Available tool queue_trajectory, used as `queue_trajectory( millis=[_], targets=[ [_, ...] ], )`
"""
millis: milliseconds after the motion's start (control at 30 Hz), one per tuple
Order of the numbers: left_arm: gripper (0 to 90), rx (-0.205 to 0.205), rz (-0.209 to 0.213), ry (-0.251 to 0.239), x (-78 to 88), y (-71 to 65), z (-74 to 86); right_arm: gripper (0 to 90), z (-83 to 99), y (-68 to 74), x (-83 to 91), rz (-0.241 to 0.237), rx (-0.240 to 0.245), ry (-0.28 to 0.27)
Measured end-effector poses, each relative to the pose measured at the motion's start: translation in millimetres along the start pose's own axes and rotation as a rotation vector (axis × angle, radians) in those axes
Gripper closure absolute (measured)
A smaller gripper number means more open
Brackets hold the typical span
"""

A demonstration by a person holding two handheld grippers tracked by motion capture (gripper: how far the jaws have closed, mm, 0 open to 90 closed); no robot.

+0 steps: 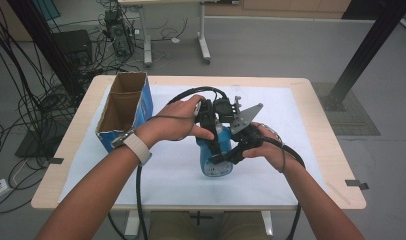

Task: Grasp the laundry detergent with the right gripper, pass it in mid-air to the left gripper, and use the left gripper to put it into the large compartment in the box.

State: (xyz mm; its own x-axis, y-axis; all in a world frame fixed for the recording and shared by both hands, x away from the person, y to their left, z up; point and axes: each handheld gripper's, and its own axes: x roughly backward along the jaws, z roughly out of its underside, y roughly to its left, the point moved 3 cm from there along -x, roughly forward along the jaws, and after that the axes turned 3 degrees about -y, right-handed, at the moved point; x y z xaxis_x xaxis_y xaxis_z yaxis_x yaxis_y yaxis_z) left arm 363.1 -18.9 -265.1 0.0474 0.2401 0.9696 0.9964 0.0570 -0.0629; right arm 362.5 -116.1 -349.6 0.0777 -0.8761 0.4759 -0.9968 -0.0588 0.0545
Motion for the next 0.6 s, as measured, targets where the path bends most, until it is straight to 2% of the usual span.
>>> queue_trajectory(
  millis=[600],
  targets=[
    [38.0, 0.0, -0.001, 0.0, 0.1, -0.1, -0.9, 42.6, 0.8, 0.1, 0.3, 0.003, -0.001, -0.011]
  ],
)
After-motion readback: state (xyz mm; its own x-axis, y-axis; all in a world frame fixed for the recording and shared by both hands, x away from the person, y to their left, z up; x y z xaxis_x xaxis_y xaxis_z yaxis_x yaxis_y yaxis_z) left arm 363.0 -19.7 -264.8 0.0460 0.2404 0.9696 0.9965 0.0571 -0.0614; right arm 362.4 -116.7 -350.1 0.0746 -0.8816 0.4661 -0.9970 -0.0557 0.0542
